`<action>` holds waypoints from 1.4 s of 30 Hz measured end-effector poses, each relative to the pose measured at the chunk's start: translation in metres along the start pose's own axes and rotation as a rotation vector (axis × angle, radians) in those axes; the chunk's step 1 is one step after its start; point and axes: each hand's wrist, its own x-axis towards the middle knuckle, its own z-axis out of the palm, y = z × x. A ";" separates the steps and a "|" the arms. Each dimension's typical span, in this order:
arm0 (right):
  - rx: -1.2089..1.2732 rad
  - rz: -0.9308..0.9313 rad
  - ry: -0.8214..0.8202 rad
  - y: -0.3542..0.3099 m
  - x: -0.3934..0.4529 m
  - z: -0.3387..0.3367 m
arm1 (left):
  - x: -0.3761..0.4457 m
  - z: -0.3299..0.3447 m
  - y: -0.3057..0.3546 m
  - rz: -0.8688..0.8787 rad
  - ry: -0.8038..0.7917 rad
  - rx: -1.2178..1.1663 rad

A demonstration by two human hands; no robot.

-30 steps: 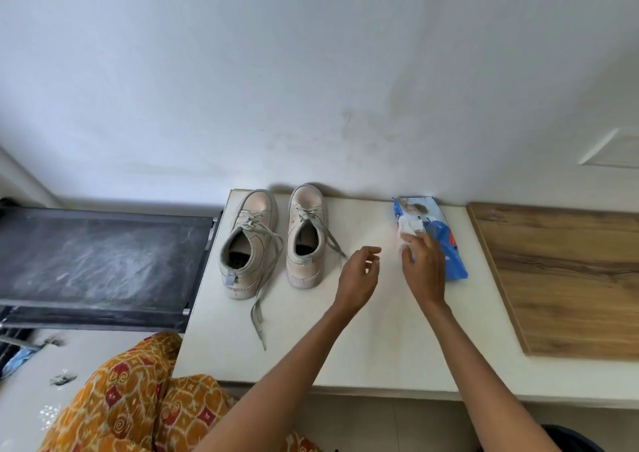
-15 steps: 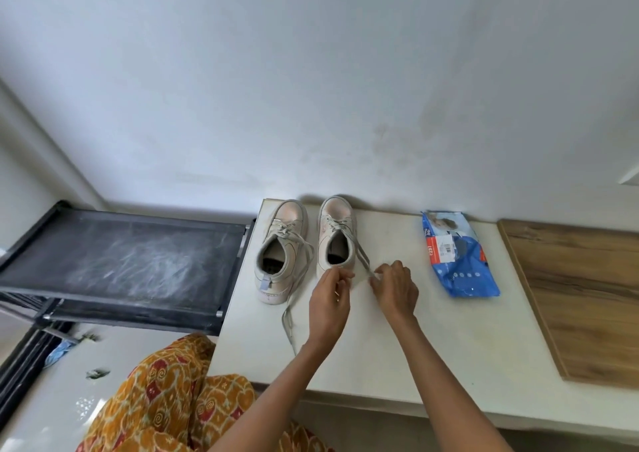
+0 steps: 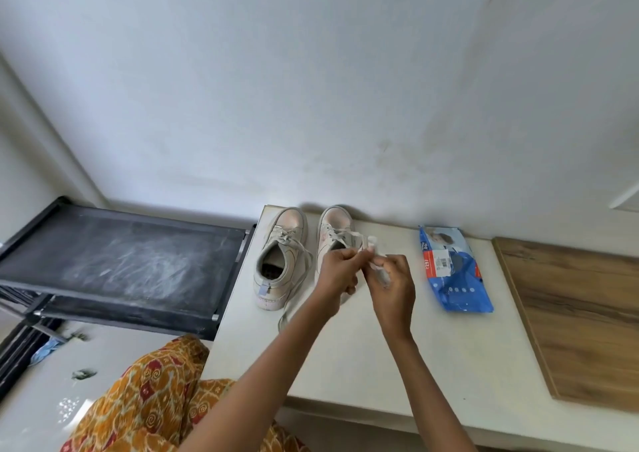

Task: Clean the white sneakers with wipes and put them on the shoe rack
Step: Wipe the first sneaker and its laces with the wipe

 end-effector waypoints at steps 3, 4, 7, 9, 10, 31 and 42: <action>0.017 -0.050 -0.096 -0.006 0.002 0.007 | 0.009 -0.017 0.006 0.026 0.047 0.032; 0.065 -0.039 -0.127 -0.010 0.003 0.009 | 0.012 -0.023 0.009 0.039 0.076 0.033; 0.319 0.173 -0.022 -0.015 0.007 0.011 | 0.018 -0.038 0.023 0.090 0.146 0.012; 0.410 0.347 0.116 -0.009 0.010 0.011 | 0.022 -0.045 0.029 0.120 0.150 0.027; 0.418 0.406 0.155 -0.005 0.011 0.010 | 0.024 -0.047 0.030 0.134 0.144 0.049; 0.211 0.598 -0.033 0.009 0.008 0.024 | 0.032 -0.035 0.002 0.326 -0.185 1.583; 0.170 0.561 -0.159 -0.013 0.033 0.029 | 0.015 -0.039 -0.011 0.582 0.066 1.323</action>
